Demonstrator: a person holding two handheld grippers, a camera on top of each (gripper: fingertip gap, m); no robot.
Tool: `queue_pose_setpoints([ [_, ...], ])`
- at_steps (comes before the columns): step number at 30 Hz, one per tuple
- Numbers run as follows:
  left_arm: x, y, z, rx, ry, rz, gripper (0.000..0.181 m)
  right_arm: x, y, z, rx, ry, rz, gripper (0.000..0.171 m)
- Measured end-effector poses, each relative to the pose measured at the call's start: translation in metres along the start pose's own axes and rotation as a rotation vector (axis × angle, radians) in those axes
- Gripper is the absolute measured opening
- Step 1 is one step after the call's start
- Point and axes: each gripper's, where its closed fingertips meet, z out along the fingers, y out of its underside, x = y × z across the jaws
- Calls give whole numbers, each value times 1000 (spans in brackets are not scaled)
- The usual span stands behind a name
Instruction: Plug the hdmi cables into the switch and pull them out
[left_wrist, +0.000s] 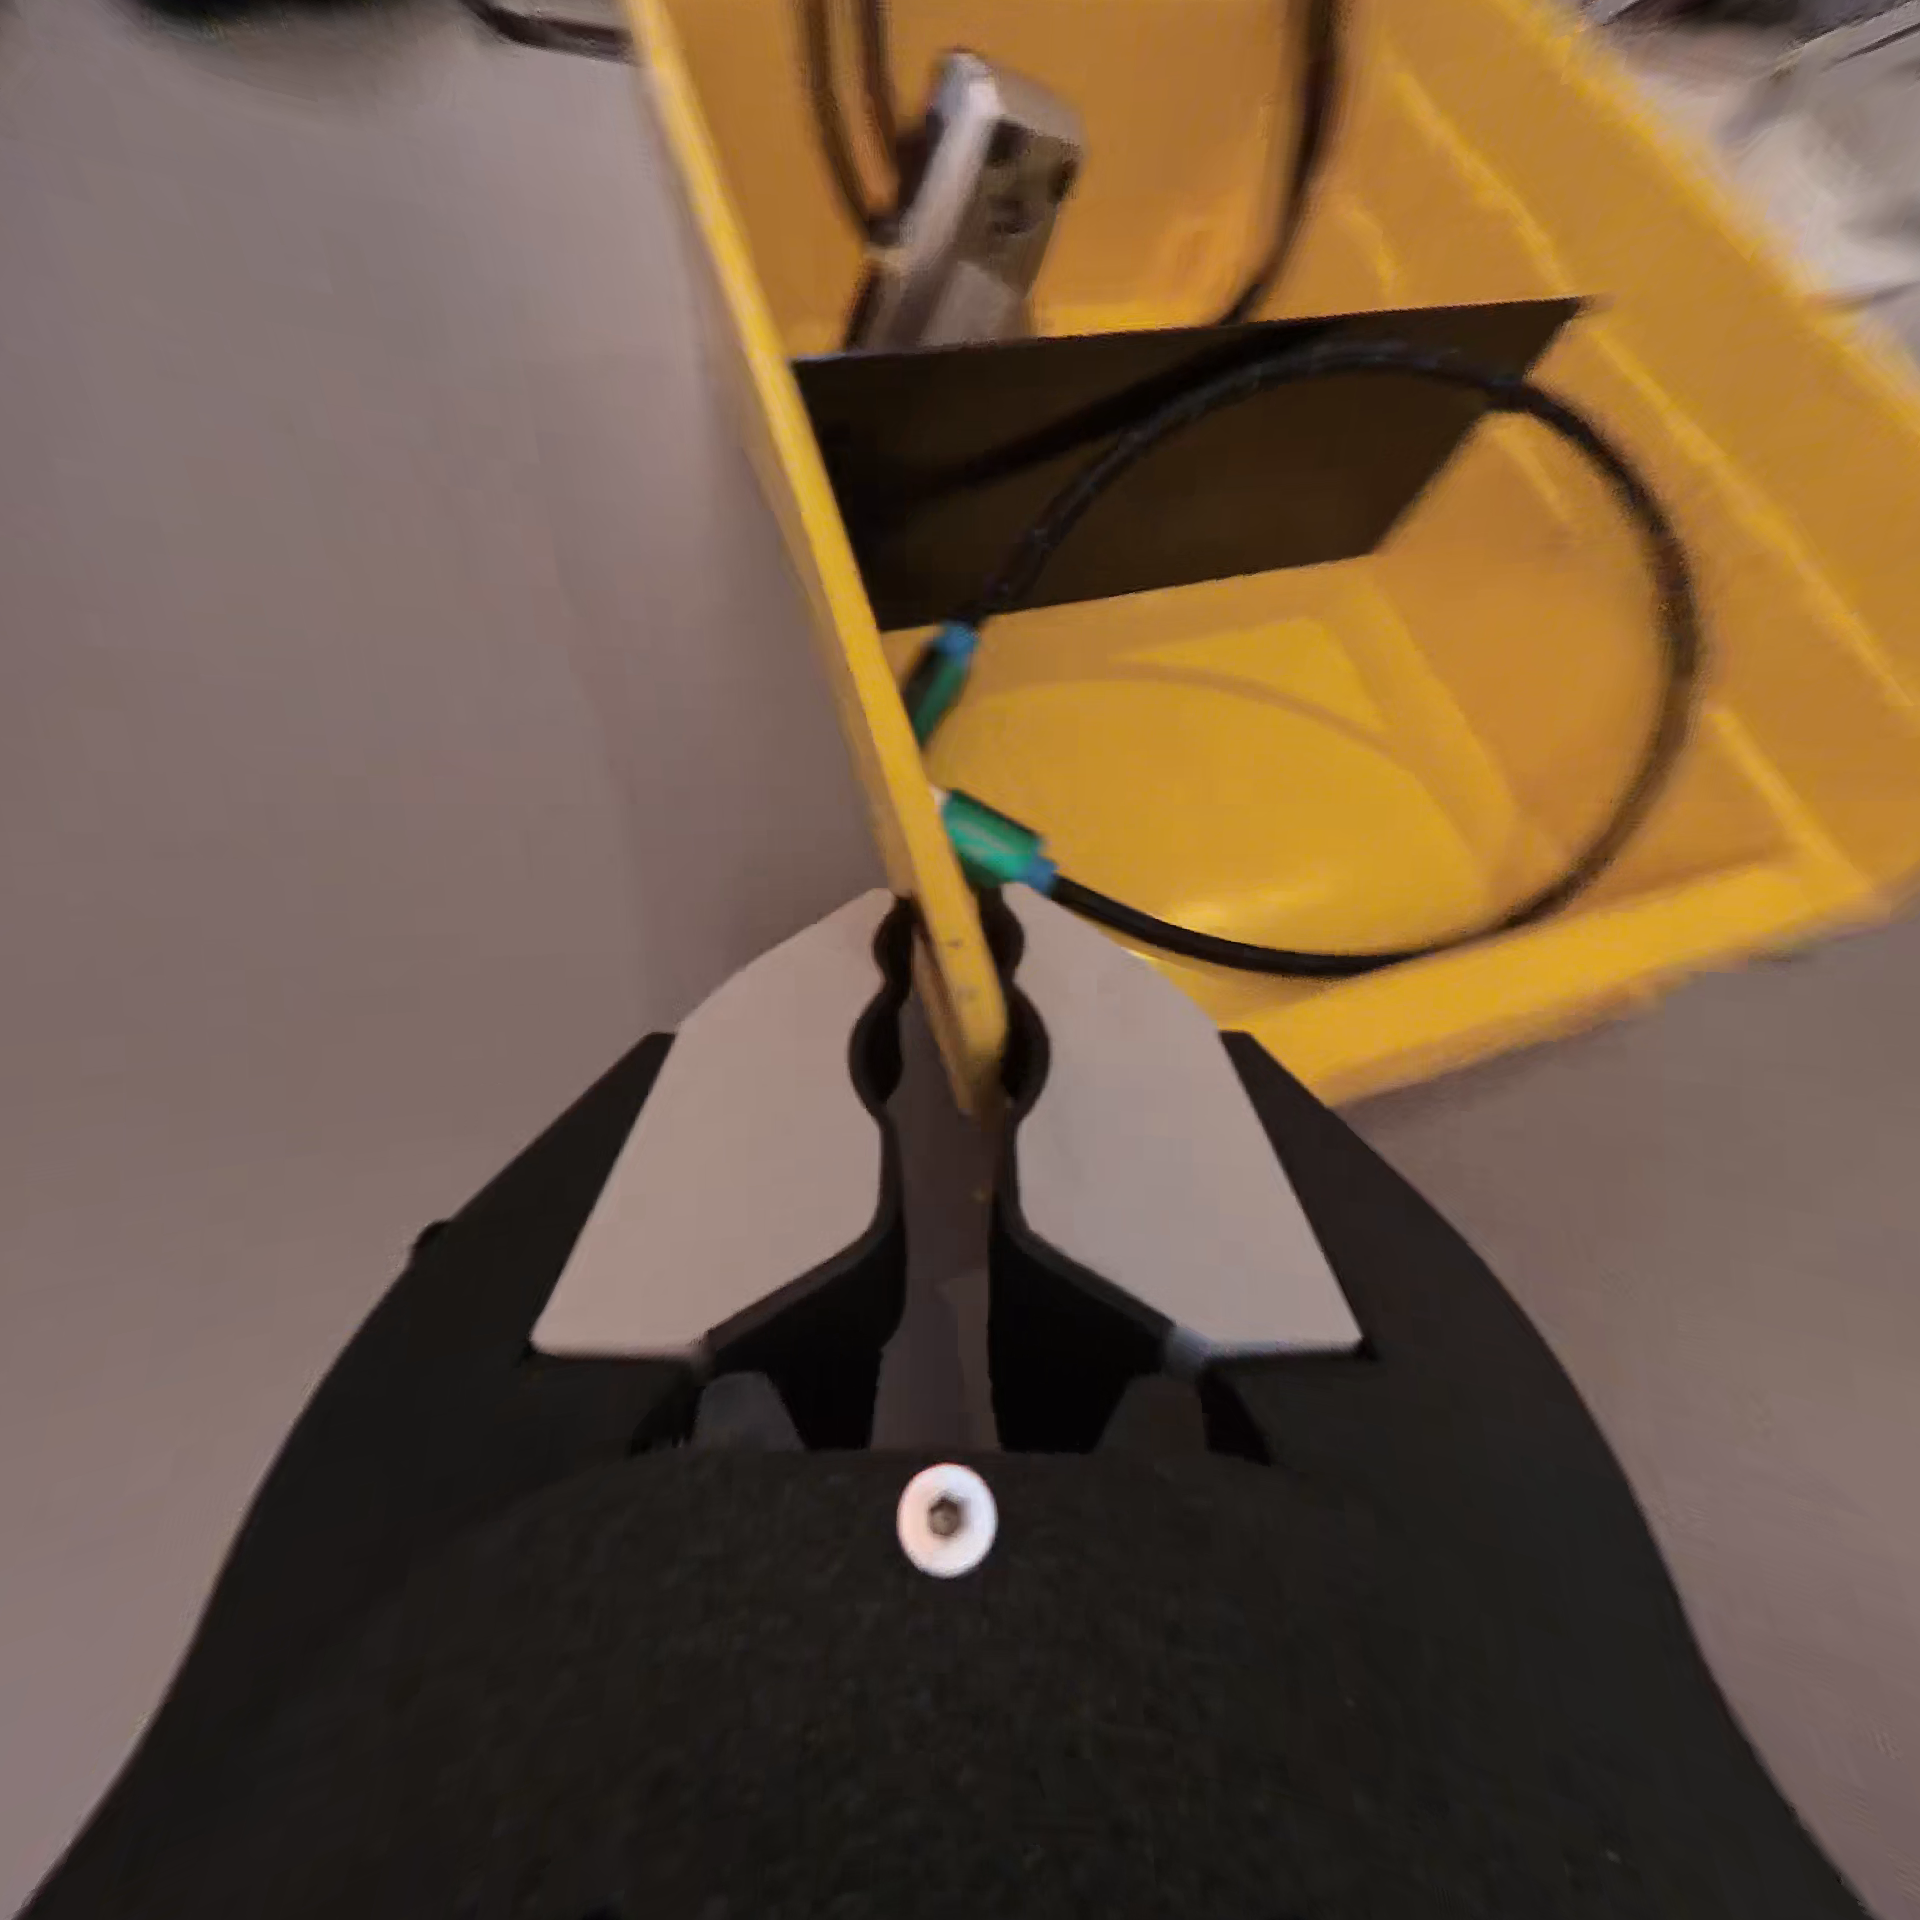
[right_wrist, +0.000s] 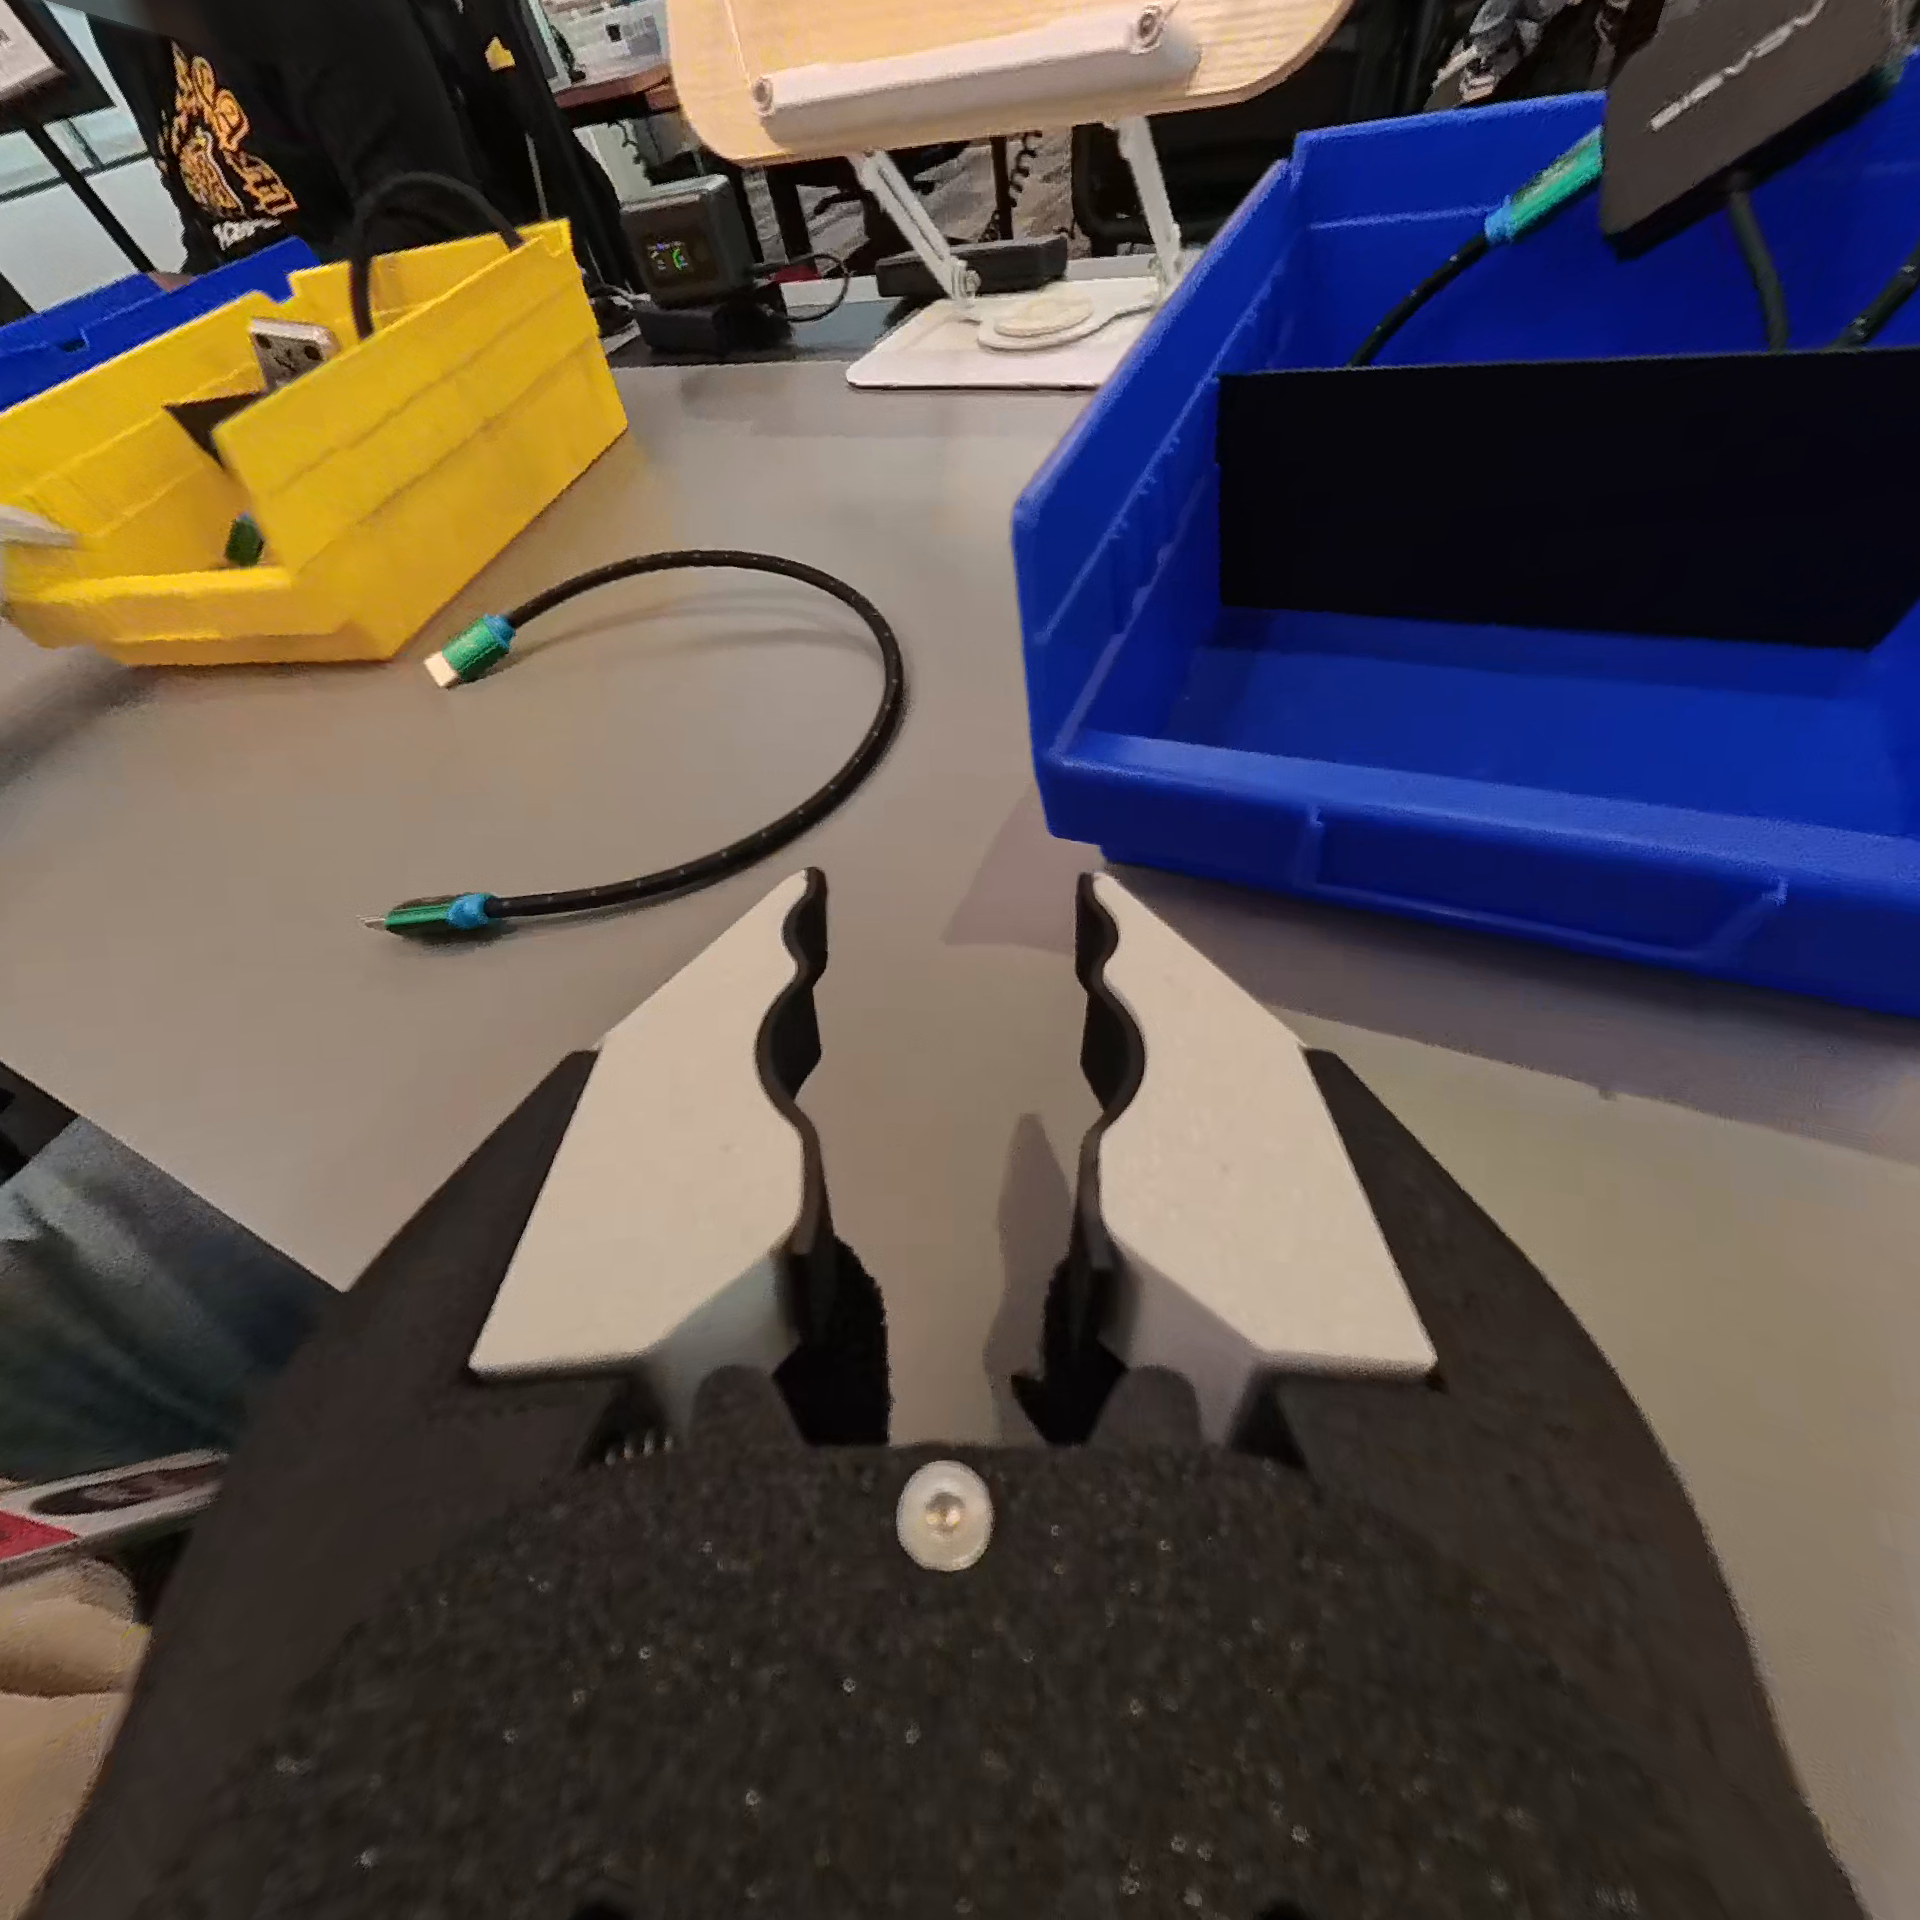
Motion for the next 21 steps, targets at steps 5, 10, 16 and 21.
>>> queue_pose_setpoints([
  [5,-58,-10,3,5,-50,-89,2,-5,3,1,-13,3,-38,46],
  [10,-72,-17,10,9,-46,-13,2,-3,5,-2,-16,4,-34,46],
  [16,-73,-22,16,38,9,-67,3,-2,6,-6,-13,4,-23,46],
  [21,-68,-51,-20,177,62,-117,33,0,6,-9,-11,12,-22,46],
])
